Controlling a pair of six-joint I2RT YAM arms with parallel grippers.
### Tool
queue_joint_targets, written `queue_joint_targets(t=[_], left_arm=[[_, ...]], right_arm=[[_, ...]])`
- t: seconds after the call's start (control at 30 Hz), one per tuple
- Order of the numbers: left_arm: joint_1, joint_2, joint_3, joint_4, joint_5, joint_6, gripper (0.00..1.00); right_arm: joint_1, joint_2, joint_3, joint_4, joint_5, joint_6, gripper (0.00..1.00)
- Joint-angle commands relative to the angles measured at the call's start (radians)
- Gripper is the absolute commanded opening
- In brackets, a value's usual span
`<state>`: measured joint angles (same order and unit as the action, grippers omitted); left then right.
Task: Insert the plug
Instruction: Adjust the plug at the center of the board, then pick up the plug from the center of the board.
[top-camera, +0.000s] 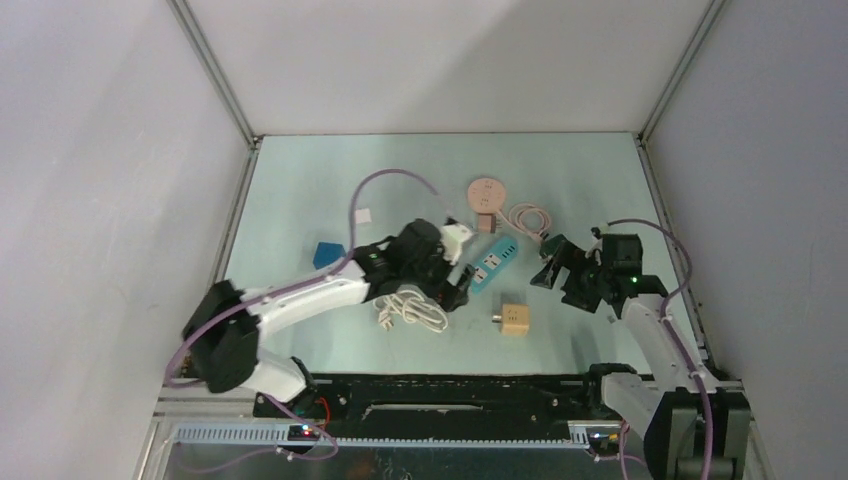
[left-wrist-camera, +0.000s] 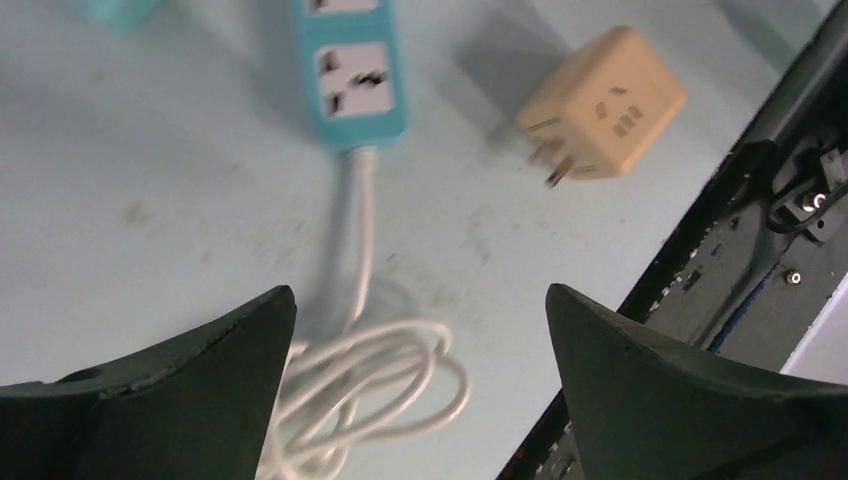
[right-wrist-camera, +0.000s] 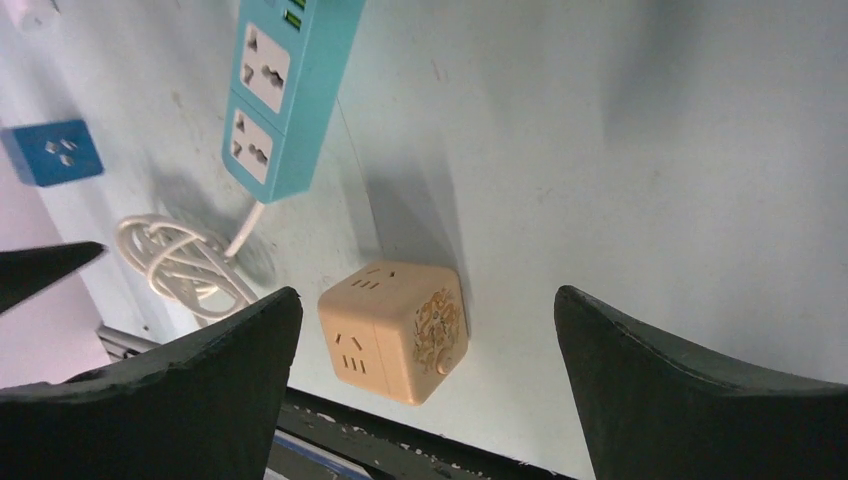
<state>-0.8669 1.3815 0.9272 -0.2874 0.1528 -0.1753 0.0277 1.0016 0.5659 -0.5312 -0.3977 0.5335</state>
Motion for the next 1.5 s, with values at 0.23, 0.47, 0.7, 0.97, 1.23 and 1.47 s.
queue_joint_targets(t=[0.23,0.47,0.7,0.97,1.23,1.47], left_arm=[[-0.259,0.443,0.520,-0.259,-0.028,0.395,0.98],[-0.320,0.625,0.667,-0.288,-0.064,0.483,0.97],[-0.331,0.725,0.698,-0.261,-0.031,0.481,0.81],[-0.325,0.553,0.548,-0.107,-0.011,0.415,0.36],[-0.191,0.222,0.262,0.148,0.037,0.211,0.32],[-0.063,-0.165,-0.020,0.246,0.000,0.099,0.33]], right_arm=[[-0.237,-0.024,-0.022,0.034,-0.248,-0.014,1.00],[-0.381,0.025,-0.035,0.057,-0.322,-0.005,1.00],[-0.422,0.068,-0.038,0.066,-0.364,-0.030,1.00],[-0.421,0.074,-0.040,0.073,-0.390,-0.038,1.00],[-0.350,-0.012,-0.018,0.071,-0.435,-0.047,1.00],[-0.056,-0.061,0.129,0.047,-0.355,-0.038,1.00]])
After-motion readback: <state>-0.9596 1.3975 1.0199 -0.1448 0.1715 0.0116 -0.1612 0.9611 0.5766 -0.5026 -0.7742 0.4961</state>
